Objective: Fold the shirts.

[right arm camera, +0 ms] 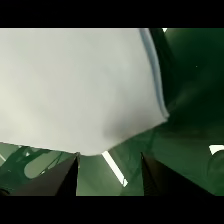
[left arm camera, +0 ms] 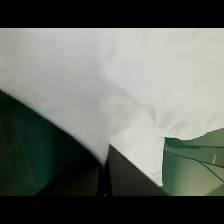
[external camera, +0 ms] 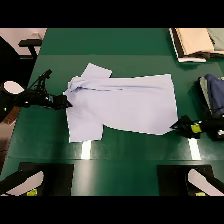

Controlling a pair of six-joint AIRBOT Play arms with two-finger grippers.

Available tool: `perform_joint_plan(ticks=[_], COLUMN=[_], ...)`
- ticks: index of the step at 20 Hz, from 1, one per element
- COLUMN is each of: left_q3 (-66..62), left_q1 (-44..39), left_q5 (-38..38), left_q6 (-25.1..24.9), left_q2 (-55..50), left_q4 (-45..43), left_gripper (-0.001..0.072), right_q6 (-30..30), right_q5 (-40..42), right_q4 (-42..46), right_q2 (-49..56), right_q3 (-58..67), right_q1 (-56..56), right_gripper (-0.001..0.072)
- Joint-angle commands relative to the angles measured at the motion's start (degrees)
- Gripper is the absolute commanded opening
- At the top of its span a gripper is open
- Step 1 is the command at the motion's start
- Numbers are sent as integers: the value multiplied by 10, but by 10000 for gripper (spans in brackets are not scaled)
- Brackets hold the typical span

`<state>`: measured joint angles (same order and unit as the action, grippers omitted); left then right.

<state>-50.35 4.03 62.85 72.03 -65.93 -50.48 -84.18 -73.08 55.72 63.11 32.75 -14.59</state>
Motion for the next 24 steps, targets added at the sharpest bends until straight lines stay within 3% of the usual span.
perform_joint_plan(ticks=[1, 2, 6, 11, 17, 21, 24], left_q3=[-2, -2, -28, -205, -526, -697, -755], left_q1=[0, 0, 1, 1, 1, 1, 1], left_q5=[2, 2, 1, 28, 50, 57, 43], left_q6=[-1, -2, -9, 17, 63, 92, 97], left_q2=[0, 0, 35, 149, 201, 201, 201], left_q4=[0, 0, -12, -79, -78, -77, -77], left_gripper=[27, 27, 25, 26, 26, 25, 25], right_q6=[9, 9, 14, 14, 14, 14, 13], right_q5=[70, 82, 69, 34, 19, -16, -67], right_q4=[-35, -34, -6, 28, 29, 29, 28], right_q2=[54, 68, 75, -49, -176, -213, -198], right_q3=[-7, 7, 93, 283, 554, 664, 741], right_q1=[60, 84, 131, 115, 69, 31, -6], right_gripper=[395, 279, 18, 17, 17, 17, 17])
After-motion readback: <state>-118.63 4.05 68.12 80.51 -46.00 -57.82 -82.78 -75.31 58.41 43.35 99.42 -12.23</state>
